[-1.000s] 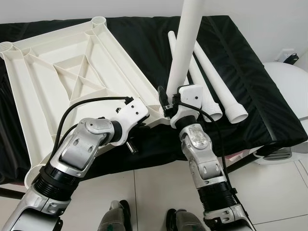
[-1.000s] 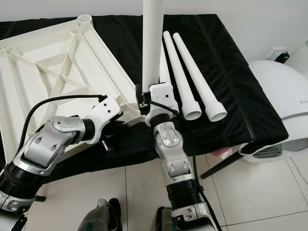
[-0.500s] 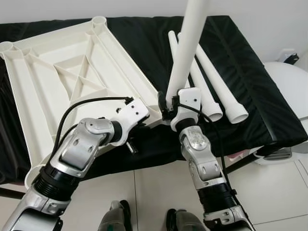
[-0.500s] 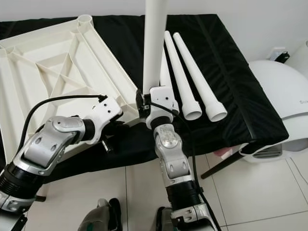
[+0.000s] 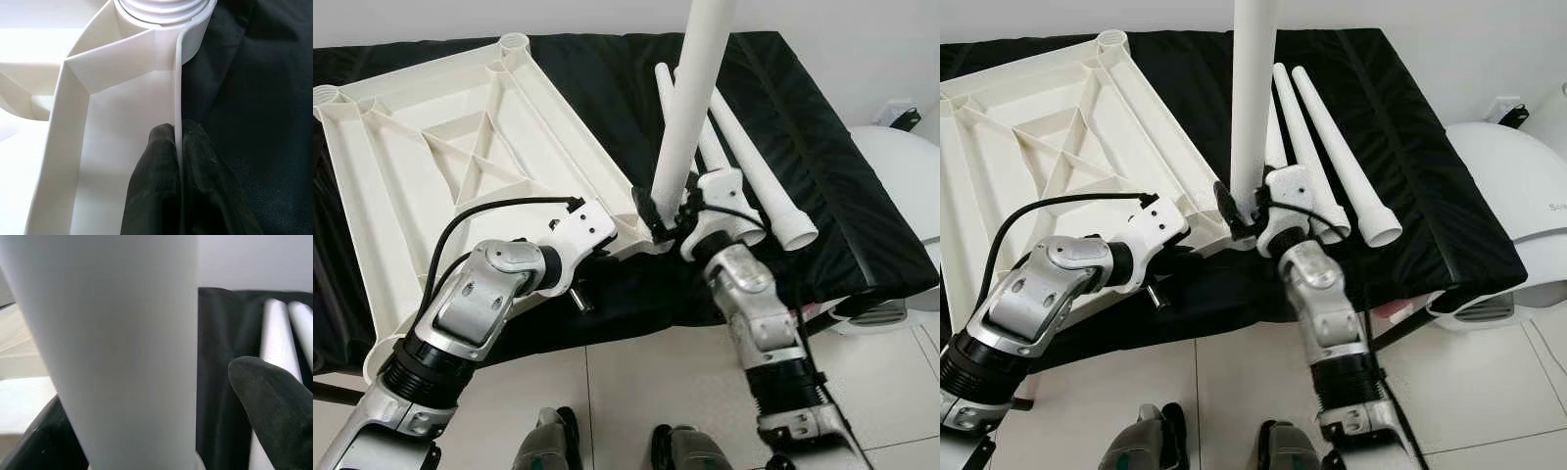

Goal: Building children table

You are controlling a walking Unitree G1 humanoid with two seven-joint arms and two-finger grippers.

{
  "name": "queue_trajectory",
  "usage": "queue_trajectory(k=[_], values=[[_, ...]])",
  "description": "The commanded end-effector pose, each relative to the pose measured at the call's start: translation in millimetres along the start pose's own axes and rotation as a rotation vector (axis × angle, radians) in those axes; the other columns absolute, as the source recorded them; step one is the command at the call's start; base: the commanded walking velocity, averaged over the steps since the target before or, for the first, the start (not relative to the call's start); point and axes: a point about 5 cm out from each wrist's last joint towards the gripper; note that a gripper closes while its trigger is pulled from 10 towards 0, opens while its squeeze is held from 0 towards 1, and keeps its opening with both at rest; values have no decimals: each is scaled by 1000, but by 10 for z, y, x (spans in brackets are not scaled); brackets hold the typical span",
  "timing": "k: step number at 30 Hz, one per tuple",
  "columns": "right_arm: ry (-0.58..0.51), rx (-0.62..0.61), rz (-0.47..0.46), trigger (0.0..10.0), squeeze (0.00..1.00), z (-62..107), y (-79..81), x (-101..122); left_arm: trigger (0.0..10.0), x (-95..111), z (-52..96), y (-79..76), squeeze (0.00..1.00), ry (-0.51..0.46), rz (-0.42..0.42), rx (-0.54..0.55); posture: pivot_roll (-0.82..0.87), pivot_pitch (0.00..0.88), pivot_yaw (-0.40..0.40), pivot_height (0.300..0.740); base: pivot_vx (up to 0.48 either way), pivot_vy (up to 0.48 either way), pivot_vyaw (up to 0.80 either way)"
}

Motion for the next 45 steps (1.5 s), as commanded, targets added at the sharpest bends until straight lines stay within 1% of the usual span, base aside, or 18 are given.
queue_trajectory(k=[1,2,3,4,5,6,7,8,10,12,13,14,18,24,35,36,37,45], values=[[-7,15,-25,10000,1000,31,-110,25,10000,-4,45,74,0,2,5,62,-21,197,-20,740,0,0,0],[-7,15,-25,10000,1000,31,-110,25,10000,-4,45,74,0,2,5,62,-21,197,-20,740,0,0,0],[-1,53,-23,10000,1000,27,-169,59,10000,-4,46,75,0,2,5,63,-21,197,-19,740,0,0,0],[-1,53,-23,10000,1000,27,-169,59,10000,-4,46,75,0,2,5,63,-21,197,-19,740,0,0,0],[15,109,-24,10000,1000,21,-214,85,10000,-1,45,77,0,1,5,63,-21,197,-19,740,0,0,0],[32,156,-36,10000,278,14,-251,103,10000,0,45,79,0,0,5,63,-21,197,-18,740,0,0,0],[32,156,-36,10000,278,14,-251,103,10000,0,45,79,0,0,5,63,-21,197,-18,740,0,0,0],[47,213,-35,10000,0,8,-263,119,10000,0,45,81,0,0,4,64,-21,197,-18,740,0,0,0],[92,332,-58,10000,0,5,-263,122,10000,3,47,83,0,0,4,65,-16,197,-17,740,0,0,0],[133,422,-67,10000,0,3,-271,121,10000,4,51,82,0,0,4,65,-12,196,-16,740,0,0,0],[133,422,-67,10000,0,3,-271,121,10000,4,51,82,0,0,4,65,-12,196,-16,740,0,0,0],[141,452,-57,10000,0,-6,-290,133,10000,2,54,80,0,1,4,65,-9,196,-17,740,0,0,0],[185,524,-84,10000,0,-27,-372,142,10000,-2,62,75,0,4,4,65,-4,194,-18,740,0,0,0],[199,538,-54,10000,0,-61,-457,143,10000,-3,69,67,0,5,6,67,3,193,-21,740,0,0,0],[192,593,-55,10000,0,-103,-478,169,10000,-5,64,63,0,6,5,64,2,185,-21,740,0,0,0],[190,600,-63,6353,0,-104,-476,168,10000,-4,62,63,0,5,4,64,2,184,-21,740,0,0,0],[176,612,-83,0,0,-98,-475,175,10000,-3,60,63,0,5,3,63,1,181,-20,740,0,0,0],[173,613,-77,0,0,-69,-488,172,10000,1,58,60,0,4,0,60,-4,179,-20,740,0,0,0]])
Point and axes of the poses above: a point about 5 cm out from each wrist's last joint towards the gripper, its own z axis pointing back from the gripper into the wrist, its own x axis along the axis of the wrist's last joint, y = z × x, and after that the axes turned 10 degrees about -z, right-handed
